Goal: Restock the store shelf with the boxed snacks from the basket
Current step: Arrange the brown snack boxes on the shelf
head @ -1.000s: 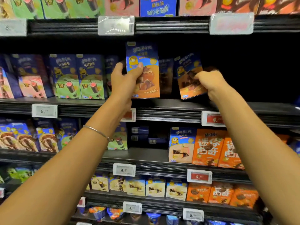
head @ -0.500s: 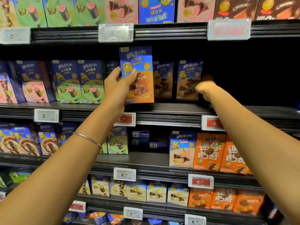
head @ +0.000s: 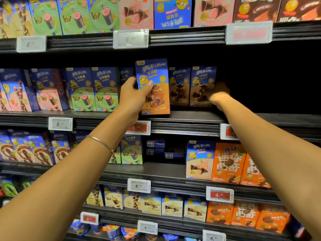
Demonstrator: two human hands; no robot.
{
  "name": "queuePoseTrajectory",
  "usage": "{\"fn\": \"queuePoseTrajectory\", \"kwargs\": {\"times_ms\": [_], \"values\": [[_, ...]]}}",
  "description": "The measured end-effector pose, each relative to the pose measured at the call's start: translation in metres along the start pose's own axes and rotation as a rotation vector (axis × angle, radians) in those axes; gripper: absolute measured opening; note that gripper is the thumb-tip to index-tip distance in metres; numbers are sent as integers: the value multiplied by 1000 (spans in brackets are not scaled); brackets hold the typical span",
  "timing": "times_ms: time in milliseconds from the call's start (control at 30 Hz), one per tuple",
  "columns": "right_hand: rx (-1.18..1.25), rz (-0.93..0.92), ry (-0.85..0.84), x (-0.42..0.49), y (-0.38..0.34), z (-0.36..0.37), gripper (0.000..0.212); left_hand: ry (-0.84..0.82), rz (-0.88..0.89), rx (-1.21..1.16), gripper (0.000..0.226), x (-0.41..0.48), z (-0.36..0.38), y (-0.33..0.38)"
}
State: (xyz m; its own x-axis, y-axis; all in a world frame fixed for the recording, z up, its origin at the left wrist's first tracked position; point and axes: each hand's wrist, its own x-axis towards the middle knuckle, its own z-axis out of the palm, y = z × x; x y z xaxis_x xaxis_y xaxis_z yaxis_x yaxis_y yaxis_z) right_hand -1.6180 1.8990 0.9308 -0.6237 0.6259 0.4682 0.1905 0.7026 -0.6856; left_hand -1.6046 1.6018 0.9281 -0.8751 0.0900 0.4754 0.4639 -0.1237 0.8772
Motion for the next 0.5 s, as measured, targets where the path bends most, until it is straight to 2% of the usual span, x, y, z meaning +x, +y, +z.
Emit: {"fn": "queuePoseTrajectory", "kwargs": {"times_ms": [67,233,500], "values": [[-34,4,12,-2,-1,1,40,19,4,51,14,8,5,-2],[-20,12,33,-6,0,2,40,87,-26,246,54,30,24,-5],[-108,15,21,-5,1,1,33,120,-72,553,33,58,41,-21]]}}
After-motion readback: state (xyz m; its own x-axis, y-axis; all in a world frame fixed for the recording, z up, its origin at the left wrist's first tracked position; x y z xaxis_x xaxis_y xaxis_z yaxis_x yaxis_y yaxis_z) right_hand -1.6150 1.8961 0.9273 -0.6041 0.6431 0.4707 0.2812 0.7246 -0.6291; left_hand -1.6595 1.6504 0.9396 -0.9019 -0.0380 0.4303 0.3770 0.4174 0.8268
